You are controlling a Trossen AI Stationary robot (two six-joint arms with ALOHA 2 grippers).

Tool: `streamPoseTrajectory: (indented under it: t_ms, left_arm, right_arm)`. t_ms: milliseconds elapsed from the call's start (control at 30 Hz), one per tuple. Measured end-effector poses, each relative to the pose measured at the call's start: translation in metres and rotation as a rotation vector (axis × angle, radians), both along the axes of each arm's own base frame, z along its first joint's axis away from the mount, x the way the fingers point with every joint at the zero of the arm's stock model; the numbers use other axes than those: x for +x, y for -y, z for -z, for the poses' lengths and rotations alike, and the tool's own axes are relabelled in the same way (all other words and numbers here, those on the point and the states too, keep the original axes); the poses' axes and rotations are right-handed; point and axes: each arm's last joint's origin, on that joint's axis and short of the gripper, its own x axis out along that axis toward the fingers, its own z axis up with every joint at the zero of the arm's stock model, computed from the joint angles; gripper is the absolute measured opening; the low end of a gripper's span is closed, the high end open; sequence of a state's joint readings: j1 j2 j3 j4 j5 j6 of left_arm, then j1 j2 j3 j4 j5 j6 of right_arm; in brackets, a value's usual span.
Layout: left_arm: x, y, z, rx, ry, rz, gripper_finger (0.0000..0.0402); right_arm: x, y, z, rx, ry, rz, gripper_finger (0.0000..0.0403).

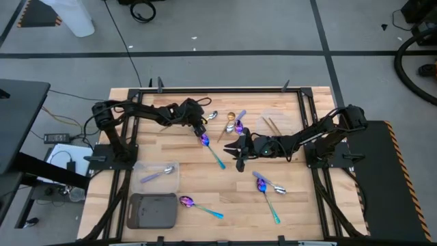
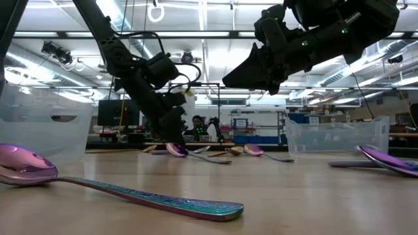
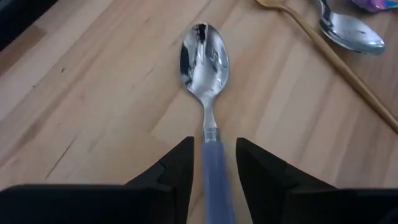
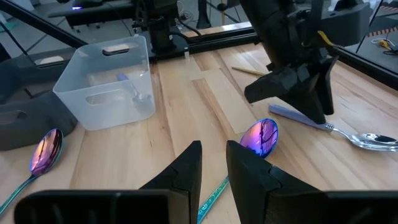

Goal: Sort silverware by color (type)
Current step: Put the purple spoon into the bottom transparent bin

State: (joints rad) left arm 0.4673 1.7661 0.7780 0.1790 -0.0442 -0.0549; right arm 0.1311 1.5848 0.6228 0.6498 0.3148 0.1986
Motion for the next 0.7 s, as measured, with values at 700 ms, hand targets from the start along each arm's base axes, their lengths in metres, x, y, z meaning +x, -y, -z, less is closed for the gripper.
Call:
streamPoseTrajectory:
  t_ms: [700]
  left_arm:
    - [-0.0041, 0.0010, 0.0040, -0.031, -0.048, -0.012, 0.0152]
  right_arm:
    - [0.0000, -0.0002, 0.0000, 0.002, 0.000, -0.003, 0.0084]
